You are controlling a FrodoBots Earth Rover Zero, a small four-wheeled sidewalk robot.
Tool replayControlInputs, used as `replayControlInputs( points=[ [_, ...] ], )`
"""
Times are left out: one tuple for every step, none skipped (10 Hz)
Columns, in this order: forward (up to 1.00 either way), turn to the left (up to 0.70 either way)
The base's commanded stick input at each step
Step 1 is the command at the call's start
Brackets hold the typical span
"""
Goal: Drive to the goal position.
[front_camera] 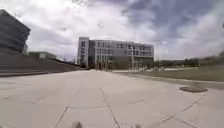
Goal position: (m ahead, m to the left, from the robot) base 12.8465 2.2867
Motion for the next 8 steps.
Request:
replayControlInputs(
  points=[
    [0.7, 0.0],
    [0.7, 0.0],
    [0.7, 0.0],
    [0.69, 0.0],
    [0.69, 0.0],
    [0.7, 0.0],
    [0.7, 0.0],
    [0.7, 0.0]
  ],
)
